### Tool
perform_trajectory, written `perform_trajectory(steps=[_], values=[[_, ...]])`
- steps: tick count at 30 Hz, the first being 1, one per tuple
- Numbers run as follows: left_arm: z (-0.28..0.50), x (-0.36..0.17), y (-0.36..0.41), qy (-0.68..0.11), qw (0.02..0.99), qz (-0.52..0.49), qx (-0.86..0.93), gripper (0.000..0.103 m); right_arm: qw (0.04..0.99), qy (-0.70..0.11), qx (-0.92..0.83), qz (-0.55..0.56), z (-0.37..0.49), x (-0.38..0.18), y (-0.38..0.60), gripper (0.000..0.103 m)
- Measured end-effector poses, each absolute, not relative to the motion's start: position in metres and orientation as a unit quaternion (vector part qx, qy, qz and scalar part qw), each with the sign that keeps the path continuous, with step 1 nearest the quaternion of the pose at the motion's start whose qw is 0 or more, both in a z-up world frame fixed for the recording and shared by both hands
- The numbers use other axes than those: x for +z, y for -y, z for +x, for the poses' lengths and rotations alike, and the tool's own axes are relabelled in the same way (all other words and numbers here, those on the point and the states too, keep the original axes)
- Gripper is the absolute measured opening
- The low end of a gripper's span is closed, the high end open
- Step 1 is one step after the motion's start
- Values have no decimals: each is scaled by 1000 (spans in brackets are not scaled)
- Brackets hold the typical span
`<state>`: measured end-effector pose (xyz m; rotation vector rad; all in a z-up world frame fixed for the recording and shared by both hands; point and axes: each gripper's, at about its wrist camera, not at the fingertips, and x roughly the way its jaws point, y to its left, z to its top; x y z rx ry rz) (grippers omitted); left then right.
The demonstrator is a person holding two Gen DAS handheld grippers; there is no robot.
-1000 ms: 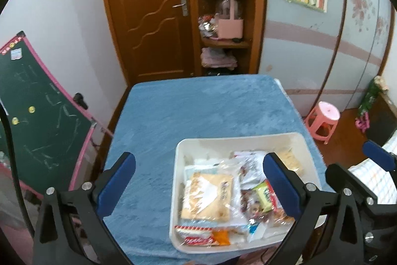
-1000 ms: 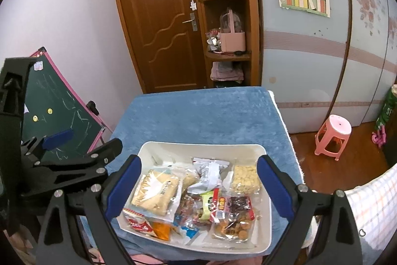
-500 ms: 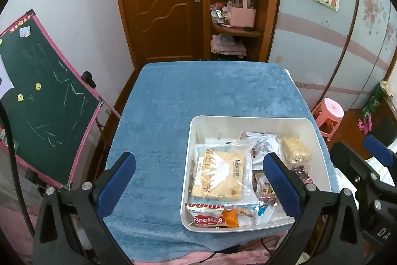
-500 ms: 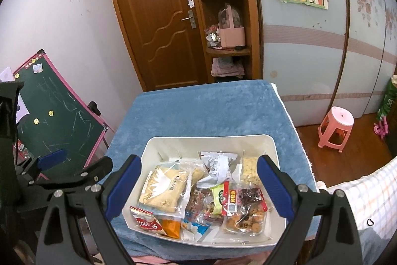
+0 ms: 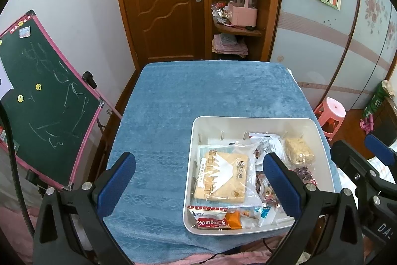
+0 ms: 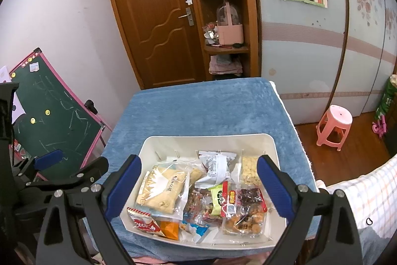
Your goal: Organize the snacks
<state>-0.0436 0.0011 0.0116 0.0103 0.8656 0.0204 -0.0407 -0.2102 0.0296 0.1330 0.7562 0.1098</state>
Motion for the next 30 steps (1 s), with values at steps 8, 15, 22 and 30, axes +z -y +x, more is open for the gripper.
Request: perform_trajectory(steps=[8, 15, 22, 30], values=[[-42, 11, -1, -420, 907, 5, 10, 102, 925, -370, 54, 65, -40, 29, 211, 95], [-42, 11, -2, -420, 907, 6, 10, 102, 924, -373, 53, 69, -41, 24, 213, 95], [-43, 11, -2, -420, 907, 5, 10, 102, 924, -373, 52, 69, -41, 24, 213, 95], [-42, 11, -4, -420, 908, 5, 9, 102, 924, -374, 52, 68, -42, 23, 211, 95]])
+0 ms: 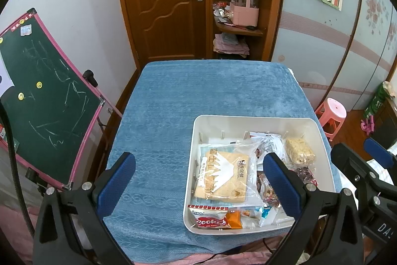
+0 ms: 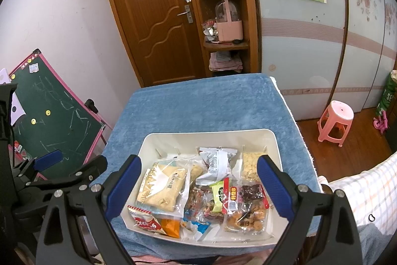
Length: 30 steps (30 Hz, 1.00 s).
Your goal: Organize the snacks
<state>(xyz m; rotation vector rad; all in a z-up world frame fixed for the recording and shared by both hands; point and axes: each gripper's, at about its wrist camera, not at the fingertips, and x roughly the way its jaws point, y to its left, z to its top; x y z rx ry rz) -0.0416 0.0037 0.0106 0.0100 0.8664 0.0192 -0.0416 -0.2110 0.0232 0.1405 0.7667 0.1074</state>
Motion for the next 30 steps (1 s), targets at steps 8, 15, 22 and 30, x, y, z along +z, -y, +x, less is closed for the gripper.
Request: perform_trajectory(steps=[8, 15, 22, 30], values=[[-42, 11, -3, -418, 908, 6, 9, 102, 923, -374, 52, 69, -41, 23, 211, 95], [-42, 9, -4, -417, 909, 7, 11, 102, 923, -374, 52, 69, -41, 23, 210, 95], [-43, 9, -3, -416, 909, 8, 11, 102, 923, -374, 52, 69, -41, 23, 210, 95], [-43, 9, -4, -415, 910, 7, 11, 102, 923, -374, 52, 69, -41, 23, 210, 95]])
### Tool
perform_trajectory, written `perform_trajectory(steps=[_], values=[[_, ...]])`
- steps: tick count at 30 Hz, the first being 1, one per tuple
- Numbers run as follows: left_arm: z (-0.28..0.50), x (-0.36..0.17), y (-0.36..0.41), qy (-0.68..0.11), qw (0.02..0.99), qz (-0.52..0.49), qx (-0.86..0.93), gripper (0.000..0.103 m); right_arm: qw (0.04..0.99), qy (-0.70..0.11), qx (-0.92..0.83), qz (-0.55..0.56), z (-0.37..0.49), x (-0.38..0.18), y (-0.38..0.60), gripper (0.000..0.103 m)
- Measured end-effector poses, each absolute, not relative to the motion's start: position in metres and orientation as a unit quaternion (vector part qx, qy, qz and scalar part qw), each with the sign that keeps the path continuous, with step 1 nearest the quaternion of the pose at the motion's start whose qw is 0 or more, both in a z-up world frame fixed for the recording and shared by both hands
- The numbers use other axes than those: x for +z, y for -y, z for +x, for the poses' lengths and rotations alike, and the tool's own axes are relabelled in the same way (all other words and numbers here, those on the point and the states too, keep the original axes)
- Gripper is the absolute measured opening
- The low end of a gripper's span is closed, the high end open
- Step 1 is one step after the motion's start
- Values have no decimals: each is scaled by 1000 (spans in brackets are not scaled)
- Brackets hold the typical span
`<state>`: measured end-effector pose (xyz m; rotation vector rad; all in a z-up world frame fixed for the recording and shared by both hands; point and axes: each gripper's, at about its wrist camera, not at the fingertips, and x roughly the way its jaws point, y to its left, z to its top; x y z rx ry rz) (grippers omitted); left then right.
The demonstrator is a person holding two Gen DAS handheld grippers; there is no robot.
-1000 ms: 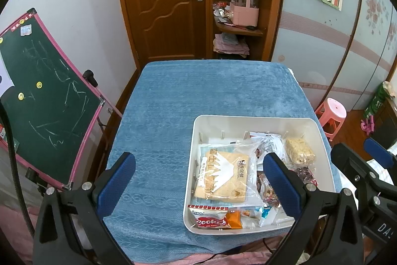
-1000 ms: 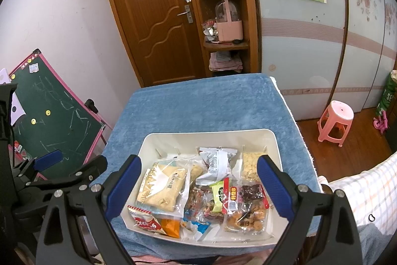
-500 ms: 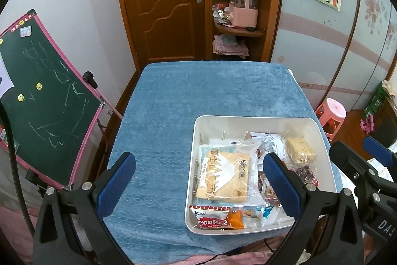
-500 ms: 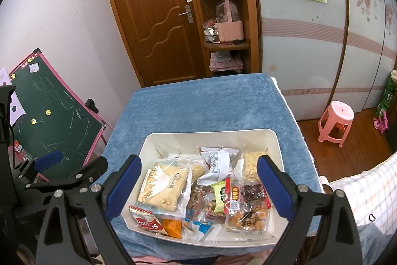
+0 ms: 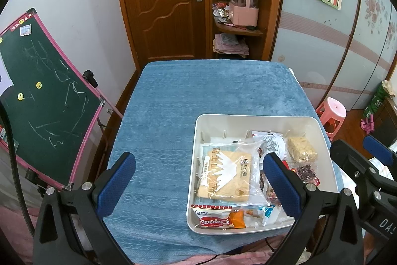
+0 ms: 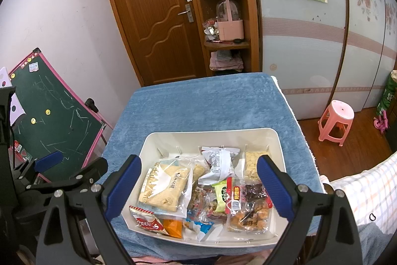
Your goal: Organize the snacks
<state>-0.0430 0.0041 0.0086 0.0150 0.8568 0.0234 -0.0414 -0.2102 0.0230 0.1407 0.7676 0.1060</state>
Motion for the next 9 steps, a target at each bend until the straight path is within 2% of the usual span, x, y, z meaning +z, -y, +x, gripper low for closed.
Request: perform_trajectory(steps=[9], values=[[-47, 3, -5, -418, 908, 9, 12, 102, 923, -374, 52, 70, -41, 23, 211, 95]])
